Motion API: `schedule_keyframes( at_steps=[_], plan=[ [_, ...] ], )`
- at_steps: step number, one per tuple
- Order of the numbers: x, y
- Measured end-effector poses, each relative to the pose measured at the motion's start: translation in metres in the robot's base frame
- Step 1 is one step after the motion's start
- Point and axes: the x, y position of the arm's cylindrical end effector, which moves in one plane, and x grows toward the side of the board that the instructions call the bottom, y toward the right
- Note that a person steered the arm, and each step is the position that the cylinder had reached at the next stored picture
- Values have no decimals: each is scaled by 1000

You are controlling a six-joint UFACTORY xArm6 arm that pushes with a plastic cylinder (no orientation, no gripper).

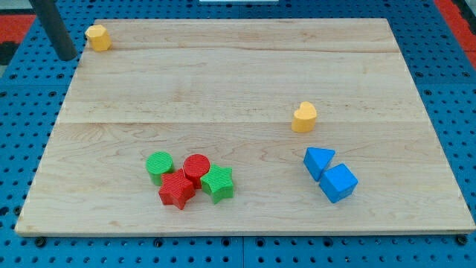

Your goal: Push the yellow heart towards the top middle of the board

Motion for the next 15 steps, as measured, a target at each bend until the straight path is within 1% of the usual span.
schedule_keyframes(
  at_steps=[1,2,3,4,6,7,8,9,10,11,12,13,14,15],
  plan=[
    [-27,18],
    [-37,58],
    [-13,70],
    [10,105],
    [10,120],
    [27,129],
    [102,198],
    [147,326],
    [180,391],
    [156,425],
    [109,394],
    [131,448],
    [159,471],
    [125,503]
  ],
)
